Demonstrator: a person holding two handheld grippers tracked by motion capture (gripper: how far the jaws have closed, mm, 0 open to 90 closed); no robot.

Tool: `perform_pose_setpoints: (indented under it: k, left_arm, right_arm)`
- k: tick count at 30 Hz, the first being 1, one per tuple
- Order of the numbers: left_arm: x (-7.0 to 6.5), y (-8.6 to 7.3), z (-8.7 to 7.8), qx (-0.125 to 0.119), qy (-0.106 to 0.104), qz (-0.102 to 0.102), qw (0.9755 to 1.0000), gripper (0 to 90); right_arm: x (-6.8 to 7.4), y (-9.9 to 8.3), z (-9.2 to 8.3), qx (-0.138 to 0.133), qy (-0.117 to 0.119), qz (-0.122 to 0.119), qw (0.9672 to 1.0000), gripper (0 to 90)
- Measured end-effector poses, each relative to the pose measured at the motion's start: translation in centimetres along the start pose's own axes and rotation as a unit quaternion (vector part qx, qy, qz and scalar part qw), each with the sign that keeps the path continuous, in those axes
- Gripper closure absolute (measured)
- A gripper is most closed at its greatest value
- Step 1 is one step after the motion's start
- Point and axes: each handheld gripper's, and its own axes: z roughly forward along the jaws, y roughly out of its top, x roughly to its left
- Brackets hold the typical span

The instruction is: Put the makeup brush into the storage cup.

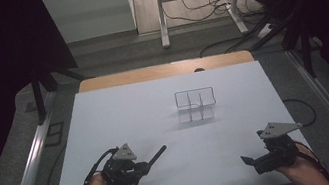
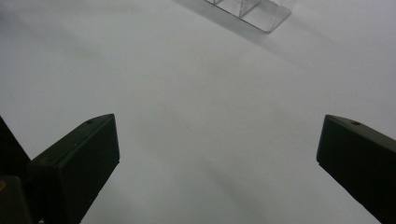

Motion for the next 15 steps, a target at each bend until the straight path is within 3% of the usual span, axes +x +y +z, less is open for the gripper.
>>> perform_pose_setpoints:
  k: [15]
  left_arm:
    - [-0.8, 1.1, 0.7, 0.005, -0.011, 0.029, 0.9995, 77.6]
  right_arm:
    - [1.6, 1.2, 1.1, 0.002, 0.017, -0.04, 0.9991, 0.0]
